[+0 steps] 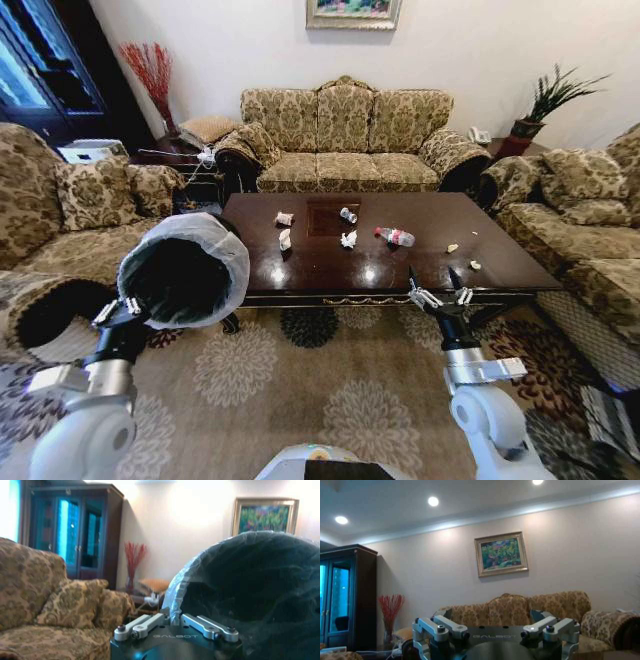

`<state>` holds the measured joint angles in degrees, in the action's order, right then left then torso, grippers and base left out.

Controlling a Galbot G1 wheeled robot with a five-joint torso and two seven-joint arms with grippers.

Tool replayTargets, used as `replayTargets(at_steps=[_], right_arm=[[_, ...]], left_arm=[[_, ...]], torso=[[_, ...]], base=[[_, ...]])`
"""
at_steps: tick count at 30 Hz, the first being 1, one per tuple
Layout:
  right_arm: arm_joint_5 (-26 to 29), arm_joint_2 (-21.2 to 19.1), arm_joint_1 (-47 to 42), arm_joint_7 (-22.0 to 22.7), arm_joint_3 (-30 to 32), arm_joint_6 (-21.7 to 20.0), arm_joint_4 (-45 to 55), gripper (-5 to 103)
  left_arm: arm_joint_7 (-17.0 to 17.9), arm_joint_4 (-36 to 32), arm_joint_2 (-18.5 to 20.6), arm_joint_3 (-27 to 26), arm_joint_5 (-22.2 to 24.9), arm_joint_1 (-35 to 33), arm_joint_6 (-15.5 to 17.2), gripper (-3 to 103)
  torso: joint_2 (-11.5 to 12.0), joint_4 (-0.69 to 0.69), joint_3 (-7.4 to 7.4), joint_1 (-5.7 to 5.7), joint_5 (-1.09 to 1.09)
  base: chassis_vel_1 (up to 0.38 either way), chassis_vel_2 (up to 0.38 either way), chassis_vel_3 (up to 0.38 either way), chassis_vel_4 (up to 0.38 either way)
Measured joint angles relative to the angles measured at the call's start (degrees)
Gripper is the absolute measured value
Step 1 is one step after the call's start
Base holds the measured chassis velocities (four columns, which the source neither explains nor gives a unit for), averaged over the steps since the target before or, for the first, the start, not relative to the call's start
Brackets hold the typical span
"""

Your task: Move to the front of the table and place the trash on the table into the trash bin.

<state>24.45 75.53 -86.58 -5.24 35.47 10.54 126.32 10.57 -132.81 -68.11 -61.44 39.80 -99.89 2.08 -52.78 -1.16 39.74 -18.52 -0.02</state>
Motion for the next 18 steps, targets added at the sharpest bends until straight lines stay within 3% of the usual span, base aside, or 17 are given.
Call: replayTargets(at_steps=[4, 14, 18], right_arm=[[-0.75, 0.37, 0.3, -0.62, -0.26, 0.07, -0.6, 100], [-1.43, 0.19, 1.52, -0.83, -0.41, 0.14, -1.92, 100], [-2.27, 0.32, 2.16, -0.71, -0.86, -0.05, -2.13, 100]], left_arm=[[0.5, 2.07, 3.51, -0.63, 3.16, 0.84, 1.31, 0], [1.27, 2.76, 5.35, -0.42, 5.79, 3.06, 3.27, 0], [1.31, 3.1, 5.85, -0.39, 6.74, 4.13, 3.42, 0]], torso=[[0.0, 0.0, 0.0, 0.0, 0.0], [0.01, 0.0, 0.02, -0.05, 0.08], [0.01, 0.01, 0.01, -0.02, -0.02]], base=[[-0.275, 0.273, 0.266, -0.269], [-0.223, 0.32, 0.214, -0.33], [-0.065, 0.331, 0.049, -0.348]])
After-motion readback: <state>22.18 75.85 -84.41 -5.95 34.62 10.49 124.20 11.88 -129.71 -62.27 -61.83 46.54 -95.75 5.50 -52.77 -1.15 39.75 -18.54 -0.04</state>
